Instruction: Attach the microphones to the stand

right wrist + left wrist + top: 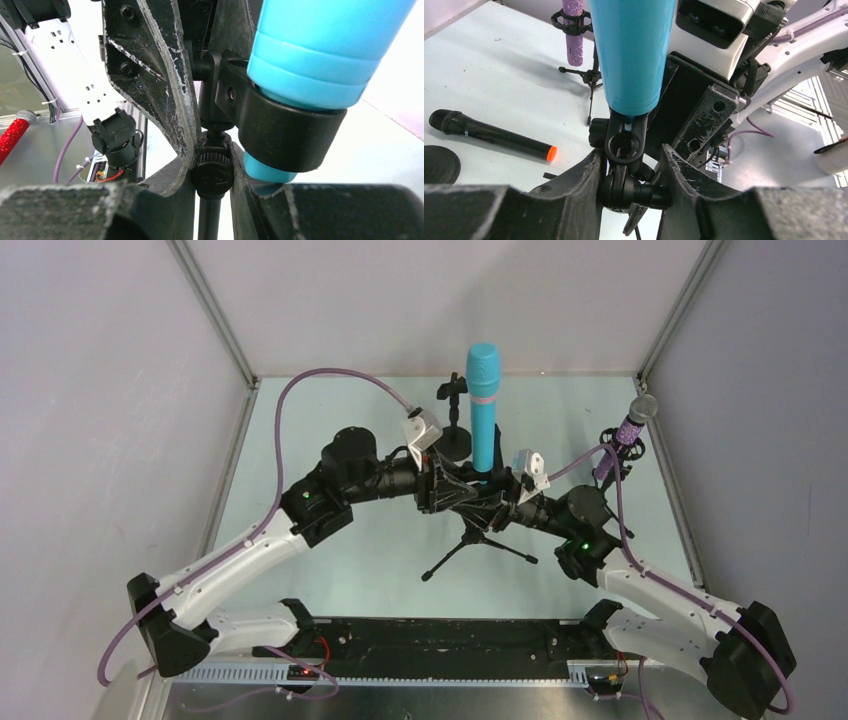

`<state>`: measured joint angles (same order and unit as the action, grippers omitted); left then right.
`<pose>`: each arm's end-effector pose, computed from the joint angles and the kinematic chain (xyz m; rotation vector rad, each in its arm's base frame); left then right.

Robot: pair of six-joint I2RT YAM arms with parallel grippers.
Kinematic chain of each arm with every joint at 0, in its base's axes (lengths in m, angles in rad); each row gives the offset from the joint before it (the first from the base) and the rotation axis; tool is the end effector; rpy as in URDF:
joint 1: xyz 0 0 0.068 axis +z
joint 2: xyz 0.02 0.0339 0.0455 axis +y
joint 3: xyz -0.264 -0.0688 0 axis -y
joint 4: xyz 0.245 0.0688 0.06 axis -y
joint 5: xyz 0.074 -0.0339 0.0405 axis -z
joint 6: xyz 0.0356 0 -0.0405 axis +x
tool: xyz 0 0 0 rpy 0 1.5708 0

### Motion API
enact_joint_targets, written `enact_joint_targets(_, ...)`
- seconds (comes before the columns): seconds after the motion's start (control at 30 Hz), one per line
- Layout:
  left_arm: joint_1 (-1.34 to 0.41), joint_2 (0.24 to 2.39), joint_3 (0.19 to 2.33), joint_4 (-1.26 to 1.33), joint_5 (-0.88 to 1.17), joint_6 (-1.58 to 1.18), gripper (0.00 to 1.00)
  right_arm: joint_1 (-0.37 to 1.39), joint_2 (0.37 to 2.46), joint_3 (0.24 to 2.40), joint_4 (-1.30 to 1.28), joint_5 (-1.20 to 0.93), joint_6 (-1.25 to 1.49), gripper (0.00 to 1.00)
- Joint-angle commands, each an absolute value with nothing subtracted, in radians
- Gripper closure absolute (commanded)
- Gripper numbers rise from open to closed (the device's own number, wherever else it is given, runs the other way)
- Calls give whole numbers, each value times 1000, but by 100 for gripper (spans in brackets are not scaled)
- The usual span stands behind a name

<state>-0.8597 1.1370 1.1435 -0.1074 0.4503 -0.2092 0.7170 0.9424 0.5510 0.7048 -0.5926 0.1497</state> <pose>0.1574 -0.2065 0.4040 0.9106 1.5564 -1.1610 0.1472 0.1547 0.3210 -0.8797 1.0853 1.1008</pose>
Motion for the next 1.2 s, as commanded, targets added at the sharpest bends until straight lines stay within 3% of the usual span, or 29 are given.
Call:
enact_joint_targets(0.0,-822,1063,1161,-6,379,-210,100,727,916,568,740,-556,162,100)
enact_joint_targets(0.23,-829,1067,1166,24,126,-330,100,906,877,572,621,-172,-17,100)
enact_joint_targets(0.37,-858,1062,1163,25,-124,-393,100,963,881,578,604,14,-50,100)
enact_joint_targets(0.73,-928,1082,1191,-47,-489,-428,100,1101,955,631,568,316,-217,100)
enact_joint_targets(0.97,-927,1071,1198,-55,-473,-383,100,1079,938,637,515,236,-177,100)
enact_joint_targets(1.17,-859,1034,1169,-15,-206,-340,100,946,900,629,464,-39,-72,100)
